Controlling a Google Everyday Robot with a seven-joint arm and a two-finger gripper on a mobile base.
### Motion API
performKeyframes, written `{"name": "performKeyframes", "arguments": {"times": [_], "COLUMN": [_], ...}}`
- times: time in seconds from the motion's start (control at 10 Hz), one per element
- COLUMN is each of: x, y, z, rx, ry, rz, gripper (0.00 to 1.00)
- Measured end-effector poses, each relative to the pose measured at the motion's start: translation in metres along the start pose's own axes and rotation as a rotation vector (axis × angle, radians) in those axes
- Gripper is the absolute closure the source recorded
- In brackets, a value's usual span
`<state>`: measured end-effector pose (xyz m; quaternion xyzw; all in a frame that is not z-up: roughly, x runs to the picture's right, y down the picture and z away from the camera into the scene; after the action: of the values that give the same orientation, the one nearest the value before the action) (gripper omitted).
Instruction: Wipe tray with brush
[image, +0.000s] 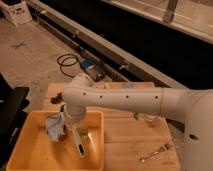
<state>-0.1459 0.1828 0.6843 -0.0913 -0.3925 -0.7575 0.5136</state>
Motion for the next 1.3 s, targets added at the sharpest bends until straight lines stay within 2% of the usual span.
{"name": "performKeyframes", "arguments": {"times": [0.4,0.6,0.8,0.9,1.0,1.3], "x": [0.0,0.002,0.001,-0.008,-0.014,-0.034], "y": [0.0,-0.001,-0.01,-0.018,-0.024,-0.055], "z": [0.0,0.002,0.004,0.004,0.004,0.0], "rx": [0.002,0.015,0.029,0.032,0.032,0.032], "ry": [-0.001,-0.022,-0.038,-0.048,-0.051,-0.041], "rz": [0.0,-0.038,-0.193,-0.314,-0.389,-0.62], "gripper": [1.0,1.0,1.0,1.0,1.0,1.0]}}
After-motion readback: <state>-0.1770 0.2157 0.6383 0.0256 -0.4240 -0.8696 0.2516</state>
